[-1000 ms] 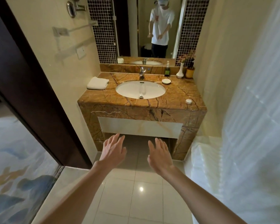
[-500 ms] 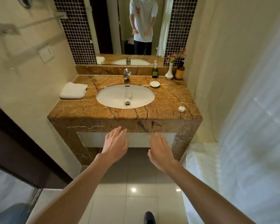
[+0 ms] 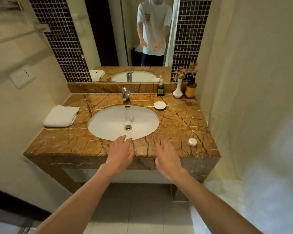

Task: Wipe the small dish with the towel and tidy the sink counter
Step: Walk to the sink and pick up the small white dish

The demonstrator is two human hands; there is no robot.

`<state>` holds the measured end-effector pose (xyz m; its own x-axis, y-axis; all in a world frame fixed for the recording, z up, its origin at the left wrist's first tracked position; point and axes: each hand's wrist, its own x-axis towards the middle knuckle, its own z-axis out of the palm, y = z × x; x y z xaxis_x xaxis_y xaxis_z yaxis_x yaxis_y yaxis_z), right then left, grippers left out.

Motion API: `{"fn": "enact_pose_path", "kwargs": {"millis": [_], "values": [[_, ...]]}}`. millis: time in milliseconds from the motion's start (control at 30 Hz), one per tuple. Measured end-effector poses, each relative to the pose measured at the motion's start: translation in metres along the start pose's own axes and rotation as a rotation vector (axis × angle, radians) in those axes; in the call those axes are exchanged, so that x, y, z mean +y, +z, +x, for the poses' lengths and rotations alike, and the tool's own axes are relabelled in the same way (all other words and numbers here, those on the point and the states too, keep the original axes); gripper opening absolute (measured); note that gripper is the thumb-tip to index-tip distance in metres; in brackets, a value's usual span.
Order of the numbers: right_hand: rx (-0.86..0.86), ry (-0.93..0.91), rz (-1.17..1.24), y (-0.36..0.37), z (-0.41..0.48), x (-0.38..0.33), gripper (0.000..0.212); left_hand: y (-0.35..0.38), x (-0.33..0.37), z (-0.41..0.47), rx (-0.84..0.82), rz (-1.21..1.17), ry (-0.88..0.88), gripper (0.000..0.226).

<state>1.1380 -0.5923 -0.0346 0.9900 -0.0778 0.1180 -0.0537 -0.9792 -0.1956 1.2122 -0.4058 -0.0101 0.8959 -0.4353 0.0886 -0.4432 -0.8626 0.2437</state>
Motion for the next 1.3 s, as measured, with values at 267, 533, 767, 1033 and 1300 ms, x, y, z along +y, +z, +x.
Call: {"fn": "enact_pose_path", "kwargs": {"millis": [267,533,767,1033,1300], "values": [[-0.032,0.014,0.014,0.013,0.093,0.042,0.051,0.024,-0.004,0.102,-0.031,-0.002,-0.001,0.052],[-0.079,0.092,-0.020,0.028,0.201,0.087,0.051,0.057,-0.007,0.232,-0.068,-0.039,0.045,0.051],[-0.108,0.141,-0.022,0.035,0.289,0.124,0.053,0.077,-0.008,0.334,-0.102,-0.047,0.086,0.051],[-0.186,0.153,0.023,0.051,0.341,0.163,0.053,0.114,0.006,0.390,-0.174,-0.107,0.068,0.049],[-0.279,0.153,0.105,0.075,0.389,0.202,0.060,0.142,0.015,0.419,-0.214,-0.327,-0.160,0.047]]}}
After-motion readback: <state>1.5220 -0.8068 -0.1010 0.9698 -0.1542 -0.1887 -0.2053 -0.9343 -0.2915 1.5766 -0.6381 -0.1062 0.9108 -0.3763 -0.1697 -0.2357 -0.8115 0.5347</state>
